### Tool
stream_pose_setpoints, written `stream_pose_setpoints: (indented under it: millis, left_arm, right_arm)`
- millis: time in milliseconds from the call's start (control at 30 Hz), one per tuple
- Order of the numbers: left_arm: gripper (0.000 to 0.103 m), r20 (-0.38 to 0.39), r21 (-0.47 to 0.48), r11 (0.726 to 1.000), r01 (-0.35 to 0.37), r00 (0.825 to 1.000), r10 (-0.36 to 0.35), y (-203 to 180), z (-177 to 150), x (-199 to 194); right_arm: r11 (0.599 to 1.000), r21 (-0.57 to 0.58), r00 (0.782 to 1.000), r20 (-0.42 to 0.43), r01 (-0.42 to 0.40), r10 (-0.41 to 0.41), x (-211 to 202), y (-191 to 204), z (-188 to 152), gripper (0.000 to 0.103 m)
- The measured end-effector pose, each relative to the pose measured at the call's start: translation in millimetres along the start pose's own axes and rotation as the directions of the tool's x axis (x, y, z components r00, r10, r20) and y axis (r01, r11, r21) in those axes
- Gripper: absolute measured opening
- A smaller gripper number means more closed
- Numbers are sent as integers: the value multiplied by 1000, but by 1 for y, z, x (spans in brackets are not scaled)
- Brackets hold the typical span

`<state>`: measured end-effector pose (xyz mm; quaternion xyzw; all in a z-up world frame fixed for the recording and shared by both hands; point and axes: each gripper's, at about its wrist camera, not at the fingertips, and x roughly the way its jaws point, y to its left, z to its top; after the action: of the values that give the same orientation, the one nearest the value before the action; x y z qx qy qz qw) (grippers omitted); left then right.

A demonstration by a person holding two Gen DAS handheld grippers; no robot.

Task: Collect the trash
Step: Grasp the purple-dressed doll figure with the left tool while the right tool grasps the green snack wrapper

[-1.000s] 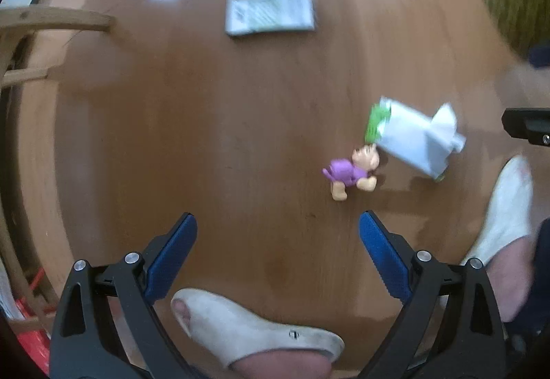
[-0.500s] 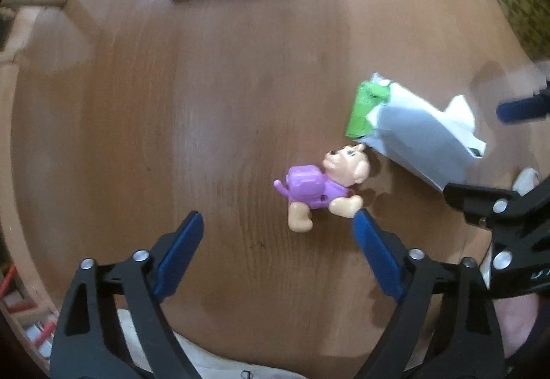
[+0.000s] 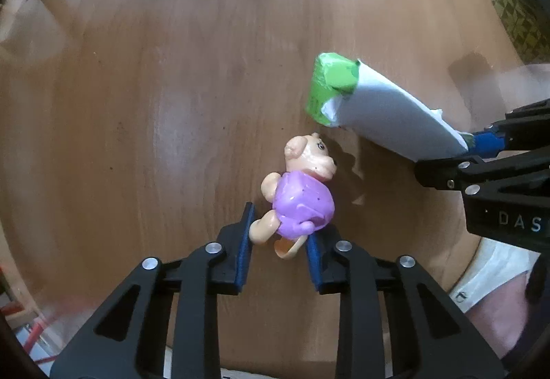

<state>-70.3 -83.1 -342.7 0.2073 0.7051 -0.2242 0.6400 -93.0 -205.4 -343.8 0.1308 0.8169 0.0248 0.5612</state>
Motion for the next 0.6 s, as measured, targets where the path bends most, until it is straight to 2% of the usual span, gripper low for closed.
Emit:
stream_pose_setpoints:
  millis: [67, 267, 300, 600]
  left_arm:
    - [27, 8, 7, 1000, 5, 1000, -5, -3, -1, -6]
    - [27, 30, -16, 1000, 10, 999, -9, 10, -2, -36]
    - [27, 39, -29, 1000, 12, 999, -11, 14, -3, -43]
    - [26, 147, -148, 989, 3, 989, 19, 52, -4, -141]
  right_arm:
    - [1000, -8, 1000, 12, -5, 5, -6, 3, -2, 15]
    - [998, 18, 995, 88, -53, 51, -43, 4, -7, 12]
    - [997, 29, 992, 111, -68, 64, -53, 3, -8, 3]
    - [990, 35, 942, 313, -136, 118, -159, -5, -22, 2]
